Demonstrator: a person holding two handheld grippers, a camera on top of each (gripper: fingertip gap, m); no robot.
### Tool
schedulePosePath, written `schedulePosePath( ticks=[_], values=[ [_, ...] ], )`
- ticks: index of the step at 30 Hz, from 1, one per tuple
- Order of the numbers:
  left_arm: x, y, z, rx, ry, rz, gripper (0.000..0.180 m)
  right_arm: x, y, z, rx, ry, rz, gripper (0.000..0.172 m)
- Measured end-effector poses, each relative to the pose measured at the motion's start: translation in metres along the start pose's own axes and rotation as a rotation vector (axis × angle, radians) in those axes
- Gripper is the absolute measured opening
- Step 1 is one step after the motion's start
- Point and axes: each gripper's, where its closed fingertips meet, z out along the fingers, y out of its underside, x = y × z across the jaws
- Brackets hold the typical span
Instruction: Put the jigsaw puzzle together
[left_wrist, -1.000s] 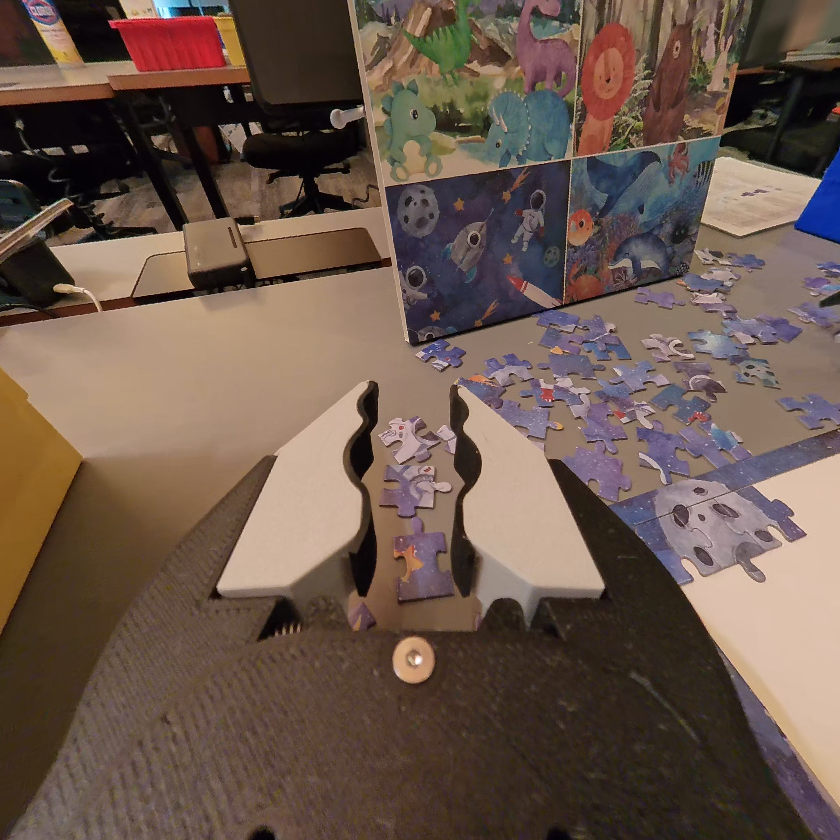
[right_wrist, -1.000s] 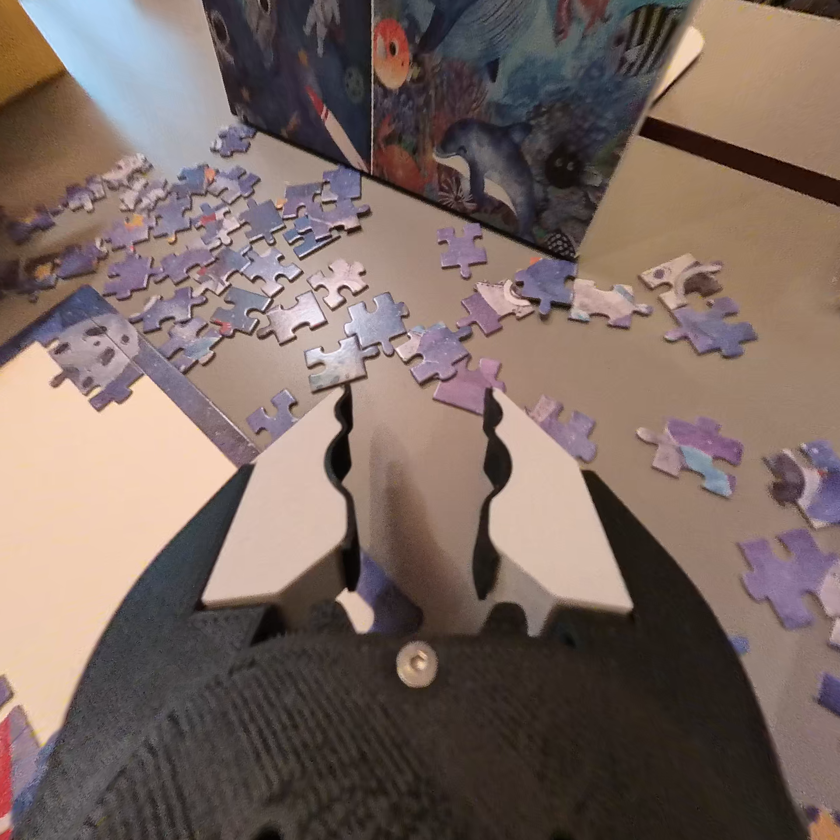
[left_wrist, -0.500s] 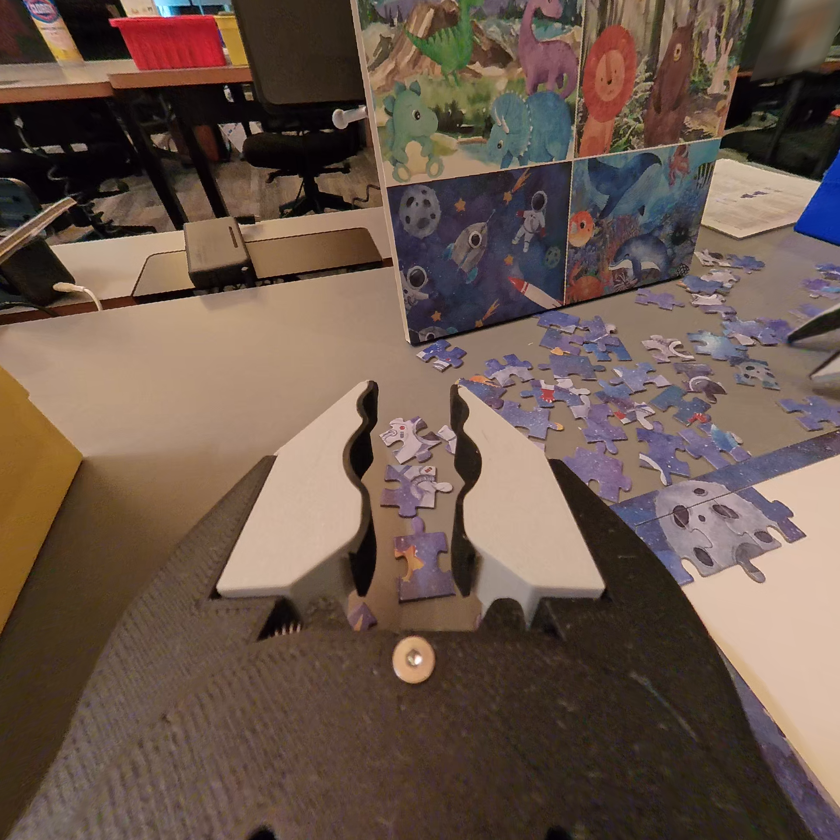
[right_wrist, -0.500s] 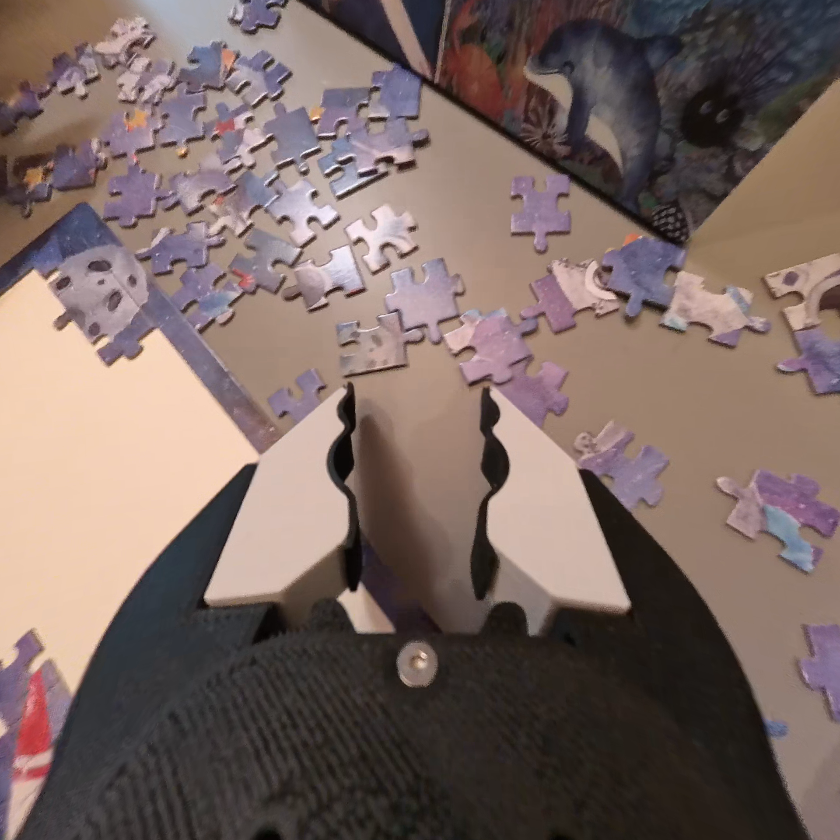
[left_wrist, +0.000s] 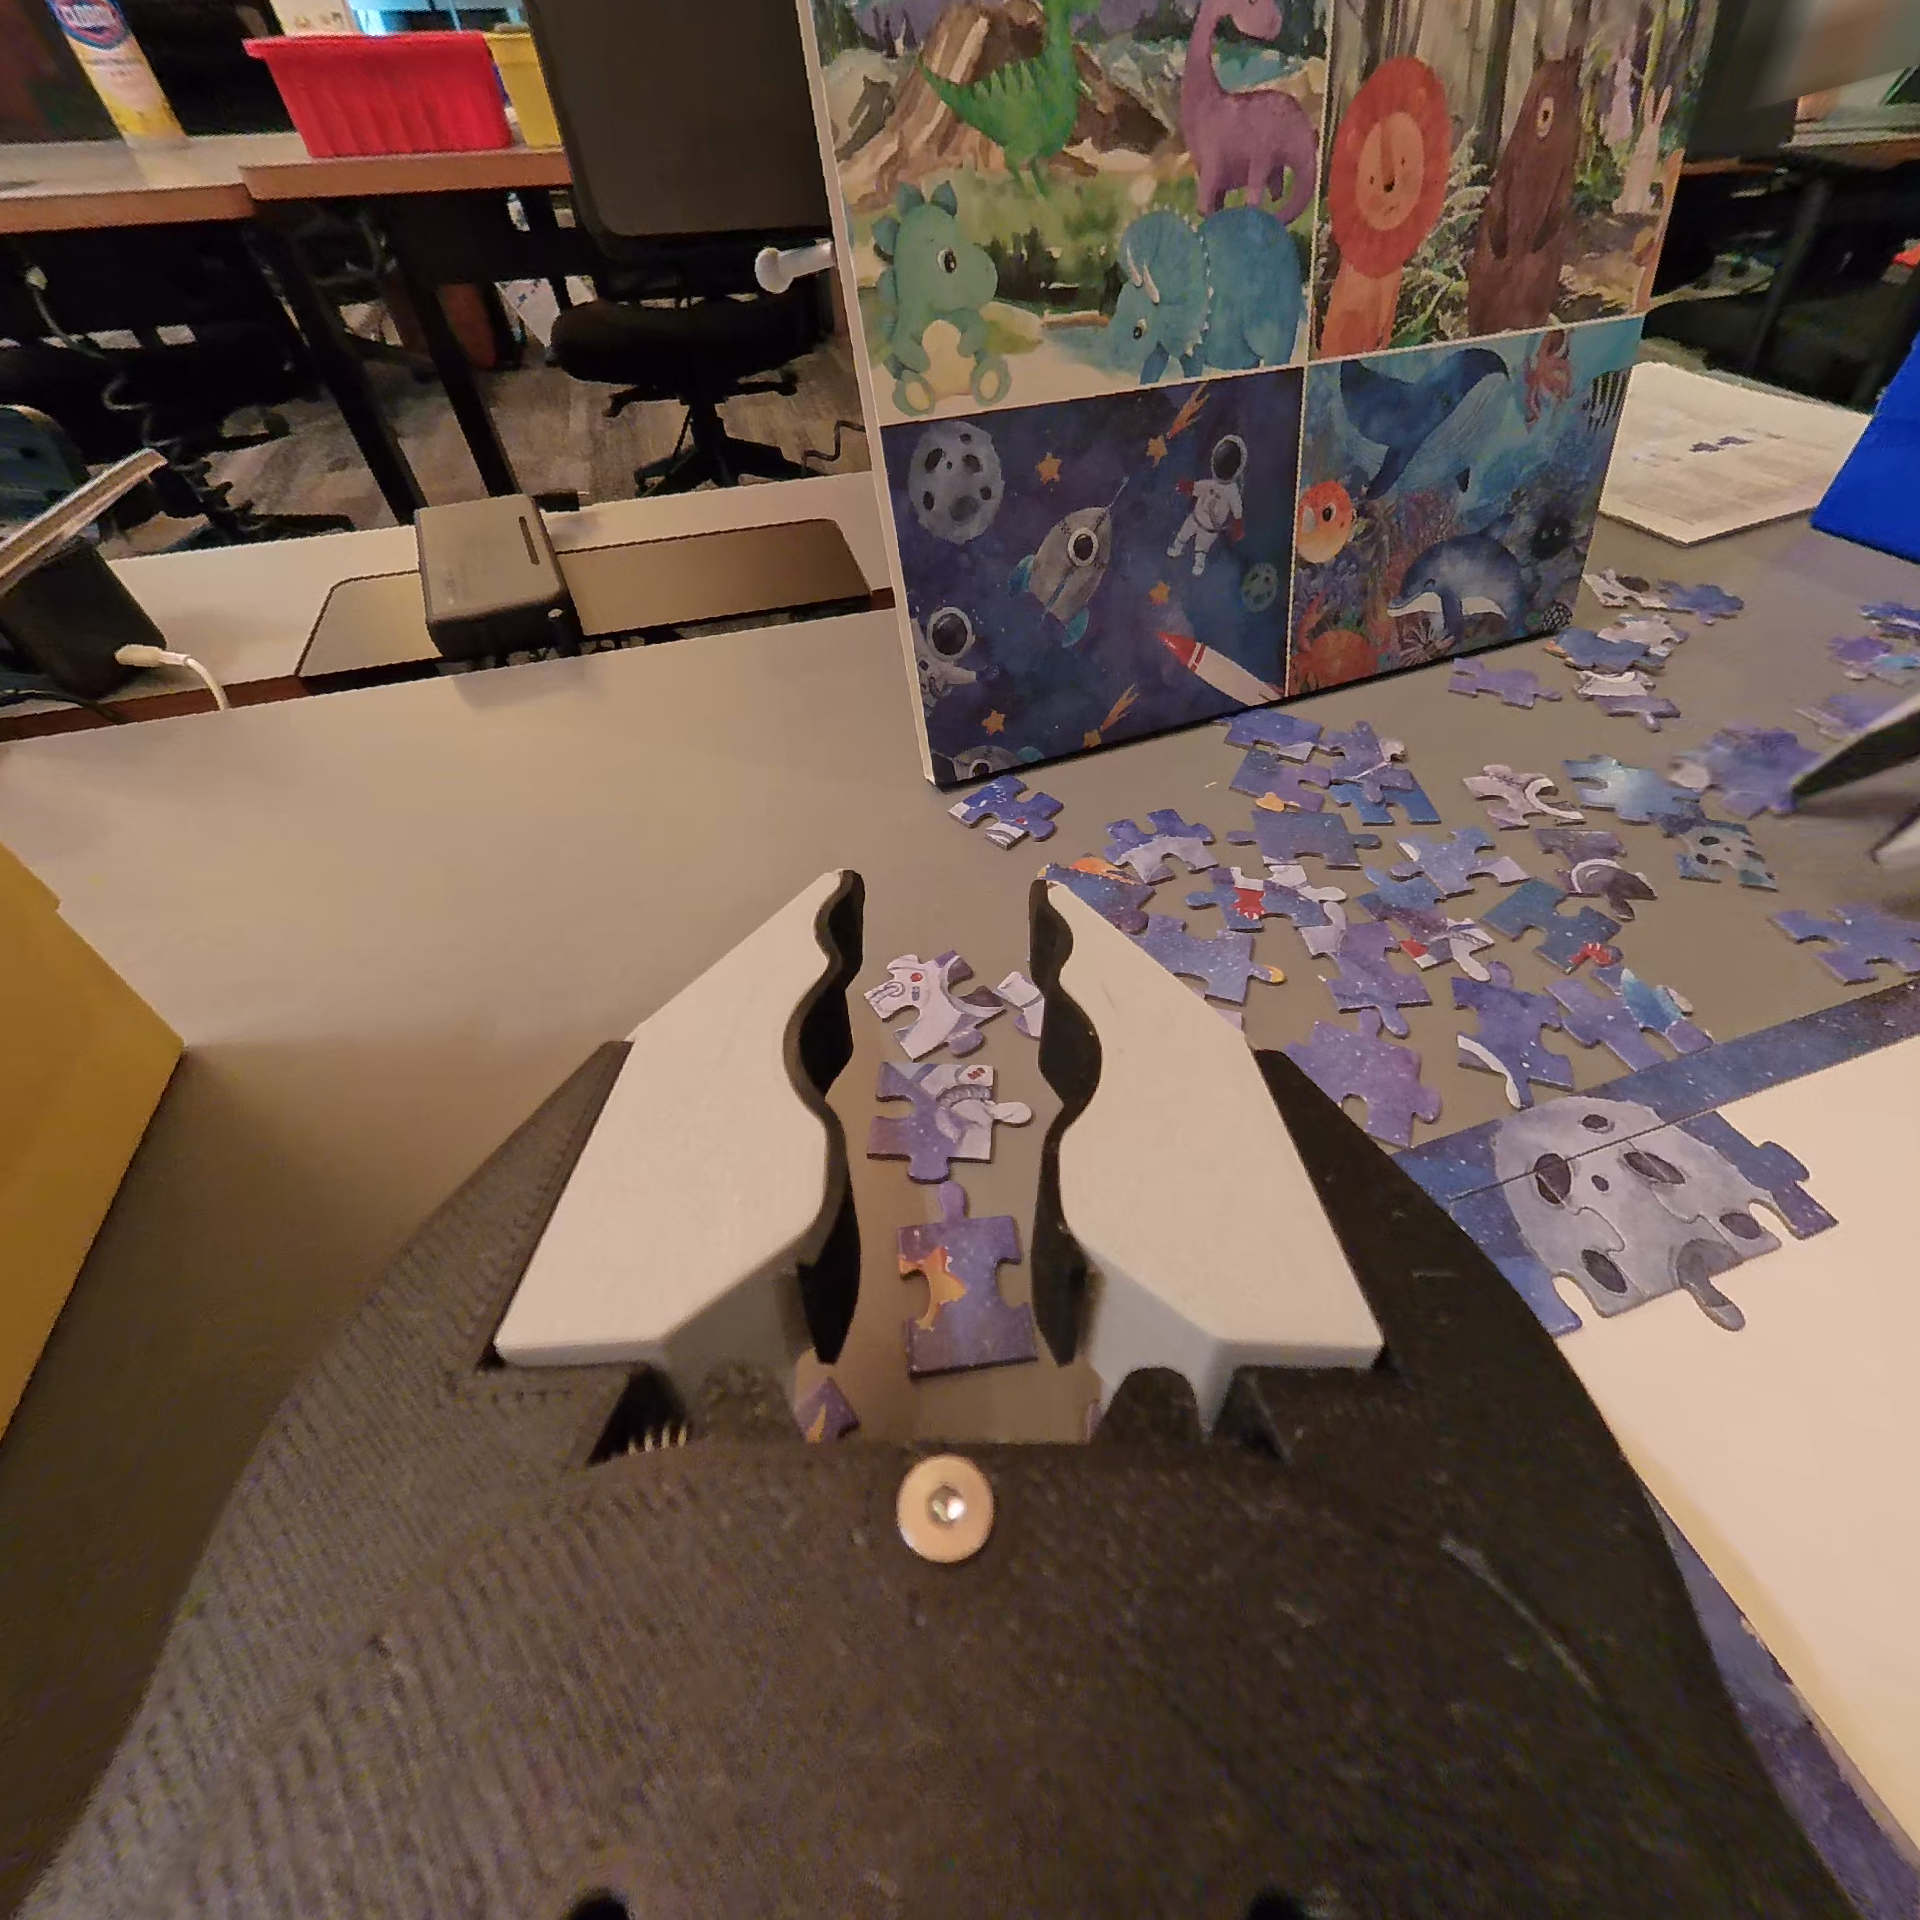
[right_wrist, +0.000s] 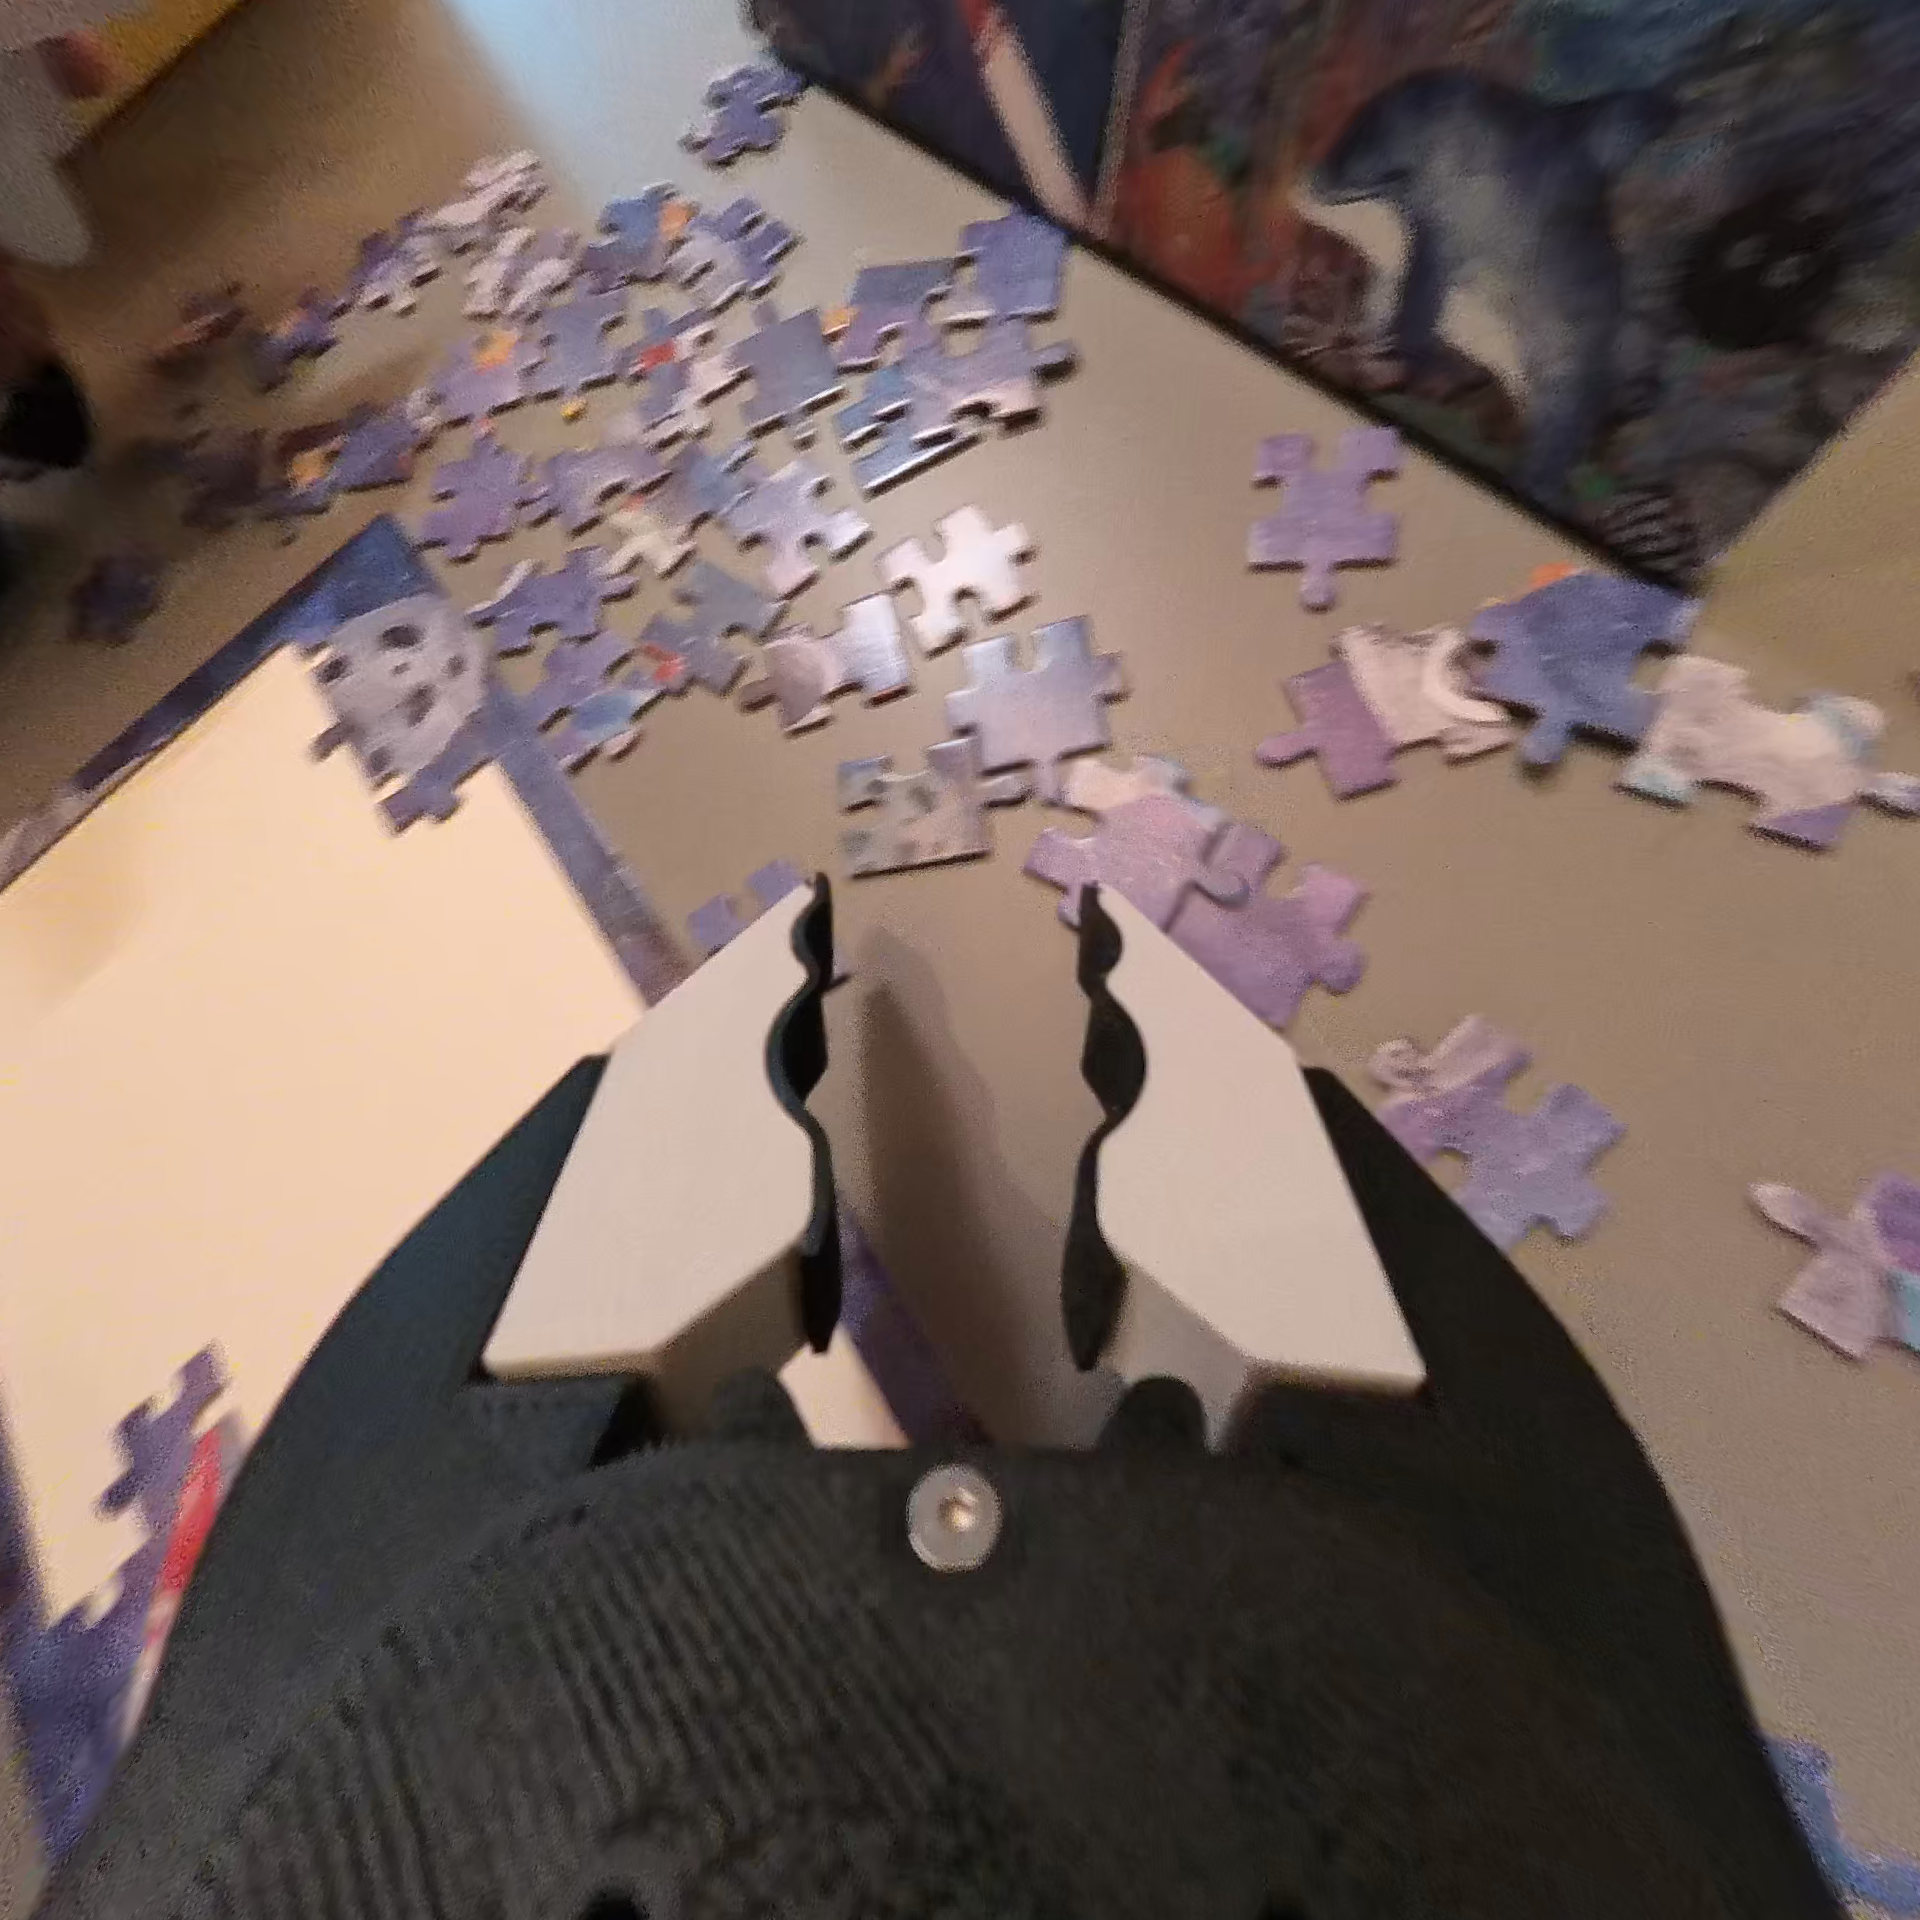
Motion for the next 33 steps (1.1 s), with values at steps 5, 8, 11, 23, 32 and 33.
schedulePosePath(
  ticks=[5, 8, 11, 23, 32, 33],
  values=[
    [0.001, 0.000, 0.000, 0.001, 0.003, -0.001, 0.029, -0.004, -0.011, -0.005, 0.070, 0.009, -0.055, 0.042],
    [0.001, 0.000, 0.000, 0.002, 0.004, 0.000, 0.029, 0.014, -0.021, -0.002, 0.111, 0.097, -0.094, 0.048],
    [0.001, 0.000, 0.000, 0.002, 0.004, -0.001, 0.029, 0.015, -0.013, 0.006, 0.072, 0.081, -0.110, 0.055],
    [0.002, 0.000, 0.000, -0.002, 0.006, 0.005, 0.029, 0.007, -0.016, -0.006, 0.104, 0.035, -0.121, 0.053],
    [0.001, 0.000, 0.000, -0.001, 0.005, 0.003, 0.029, 0.000, 0.007, 0.001, -0.013, 0.002, -0.112, 0.062],
    [0.001, 0.000, 0.000, -0.001, 0.005, 0.002, 0.029, -0.007, 0.012, -0.002, -0.035, -0.031, -0.120, 0.058]
  ],
)
